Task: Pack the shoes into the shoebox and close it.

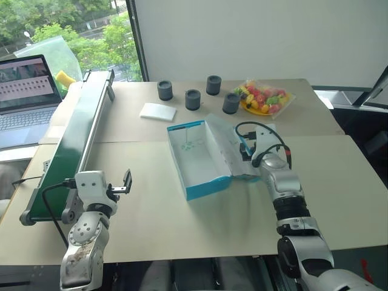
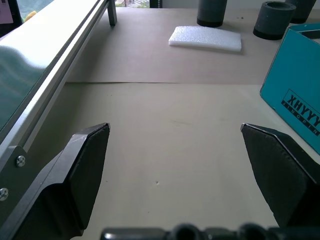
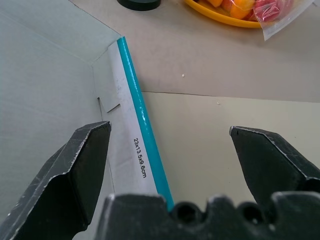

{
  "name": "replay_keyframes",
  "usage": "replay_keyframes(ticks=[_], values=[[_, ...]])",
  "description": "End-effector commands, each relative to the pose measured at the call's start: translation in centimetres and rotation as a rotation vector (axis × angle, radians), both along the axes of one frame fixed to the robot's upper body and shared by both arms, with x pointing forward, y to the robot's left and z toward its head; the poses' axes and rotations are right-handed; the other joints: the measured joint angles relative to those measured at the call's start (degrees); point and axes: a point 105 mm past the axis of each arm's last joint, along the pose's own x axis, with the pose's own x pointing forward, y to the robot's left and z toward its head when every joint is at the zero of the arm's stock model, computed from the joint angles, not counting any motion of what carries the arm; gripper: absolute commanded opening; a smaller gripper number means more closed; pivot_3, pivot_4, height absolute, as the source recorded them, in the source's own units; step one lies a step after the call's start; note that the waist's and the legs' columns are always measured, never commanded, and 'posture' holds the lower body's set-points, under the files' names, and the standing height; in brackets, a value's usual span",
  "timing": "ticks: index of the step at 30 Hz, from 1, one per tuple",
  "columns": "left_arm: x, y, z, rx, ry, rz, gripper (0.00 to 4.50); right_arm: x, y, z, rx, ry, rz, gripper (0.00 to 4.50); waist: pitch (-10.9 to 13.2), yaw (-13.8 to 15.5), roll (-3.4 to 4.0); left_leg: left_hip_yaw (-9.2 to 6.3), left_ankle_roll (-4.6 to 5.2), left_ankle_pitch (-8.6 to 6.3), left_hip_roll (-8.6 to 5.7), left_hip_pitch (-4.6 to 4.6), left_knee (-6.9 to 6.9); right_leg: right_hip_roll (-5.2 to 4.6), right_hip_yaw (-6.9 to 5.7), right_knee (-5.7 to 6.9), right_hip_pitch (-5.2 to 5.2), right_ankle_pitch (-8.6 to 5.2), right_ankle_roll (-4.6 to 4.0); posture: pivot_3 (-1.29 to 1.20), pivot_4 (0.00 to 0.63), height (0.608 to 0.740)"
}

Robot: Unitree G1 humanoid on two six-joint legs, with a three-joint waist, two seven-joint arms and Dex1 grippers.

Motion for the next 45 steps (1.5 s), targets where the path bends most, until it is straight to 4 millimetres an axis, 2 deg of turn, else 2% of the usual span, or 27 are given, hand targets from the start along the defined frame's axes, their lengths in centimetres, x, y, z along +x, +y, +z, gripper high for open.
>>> replay_keyframes(ticks=[1,4,7,10,12,14,15,18,20,24,27,34,39,45], values=[[0.5,-0.7,1.5,0.033,-0.046,-0.039,4.5,-0.1,-0.5,3.1,0.01,-0.121,-0.039,4.45,0.0,0.0,0.0,0.0,0.0,0.0,0.0,0.0,0.0,0.0,0.0,0.0,0.0,0.0,0.0,0.0,0.15,0.737],[1.5,-1.6,2.1,0.051,-0.062,-0.085,4.5,-0.2,-0.8,7.8,0.046,-0.319,-0.073,4.45,0.0,0.22,0.0,-0.02,0.0,0.0,-0.01,-0.04,0.01,0.01,-0.01,0.05,-0.06,0.0,0.0,0.0,0.15,0.737],[1.3,-1.1,2.5,0.062,-0.071,-0.077,4.5,-0.6,1.4,12.0,0.06,-0.48,0.019,4.45,0.0,-0.24,0.0,0.01,0.0,0.0,-0.01,-0.02,0.03,0.01,0.02,0.05,-0.04,0.01,0.0,0.0,0.15,0.737],[0.7,-0.2,2.8,0.074,-0.078,-0.06,4.5,-1.5,6.7,15.7,0.107,-0.585,0.273,4.45,0.0,-0.74,0.0,0.05,-0.05,-0.04,0.05,0.01,-0.01,0.21,0.11,0.04,-0.09,0.02,-0.03,0.0,0.15,0.737],[0.1,0.4,2.9,0.09,-0.074,-0.049,4.5,-2.2,9.2,16.5,0.15,-0.58,0.414,4.45,0.0,-1.22,0.0,0.03,-0.07,-0.06,0.15,0.05,-0.06,0.33,0.11,0.07,-0.12,0.03,-0.08,0.0,0.15,0.737],[-0.8,1.6,2.9,0.105,-0.067,-0.022,4.5,-3.5,12.5,17.2,0.201,-0.559,0.615,4.45,0.0,-1.28,0.0,-0.01,-0.06,-0.07,0.19,0.11,-0.11,0.35,0.08,0.1,-0.09,0.01,-0.11,0.0,0.15,0.737],[-1.6,2.8,3.0,0.11,-0.06,0.004,4.5,-5.0,14.9,17.3,0.233,-0.519,0.782,4.45,0.0,-1.32,0.0,-0.02,-0.06,-0.07,0.19,0.12,-0.1,0.33,0.08,0.11,-0.08,0.01,-0.12,0.0,0.15,0.737],[-3.9,6.0,3.6,0.144,-0.043,0.079,4.5,-9.1,18.8,16.3,0.213,-0.433,1.122,4.45,0.01,-1.32,0.01,-0.17,-0.06,-0.07,0.27,0.1,-0.1,0.27,0.09,0.07,-0.09,0.01,-0.12,0.0,0.15,0.737],[-5.2,7.6,4.0,0.154,-0.032,0.104,4.5,-11.0,20.0,14.7,0.168,-0.369,1.257,4.45,0.01,-1.05,0.01,-0.34,-0.06,-0.08,0.3,0.09,-0.1,0.25,0.06,0.02,-0.09,0.0,-0.12,0.0,0.15,0.737],[-7.2,10.1,4.4,0.16,0.005,0.129,4.5,-12.9,21.2,11.9,0.068,-0.285,1.377,4.45,0.0,-0.03,-0.01,-0.37,-0.07,-0.08,0.26,0.18,-0.08,0.2,-0.04,-0.08,0.04,0.0,-0.13,0.0,0.15,0.737],[-8.6,11.4,4.1,0.16,0.057,0.119,4.5,-13.1,21.8,9.3,-0.068,-0.246,1.381,4.45,-0.01,-0.04,-0.03,-0.3,-0.07,-0.08,0.27,0.23,-0.07,0.21,-0.04,-0.07,0.03,0.0,-0.19,0.0,0.15,0.737],[-8.9,12.6,3.5,0.133,0.098,0.104,4.5,-11.6,22.0,6.0,-0.215,-0.237,1.248,4.45,-0.03,-0.02,-0.07,-0.15,-0.09,-0.09,0.25,0.23,-0.08,0.28,-0.04,-0.06,-0.01,-0.02,-0.24,0.0,0.15,0.737],[-8.2,13.1,2.8,0.134,0.141,0.079,4.5,-11.3,22.1,6.8,-0.098,-0.233,1.19,4.45,-0.03,-0.02,-0.09,-0.13,-0.13,-0.11,0.24,0.19,-0.08,0.28,-0.03,-0.04,-0.06,-0.02,-0.25,0.0,0.15,0.737],[-7.1,12.8,2.0,0.13,0.154,0.074,4.5,-11.6,22.0,6.4,-0.057,-0.211,1.183,4.45,-0.05,0.0,-0.13,-0.2,-0.14,-0.11,0.25,0.23,-0.08,0.26,-0.04,-0.05,-0.01,-0.02,-0.25,0.0,0.15,0.737]])
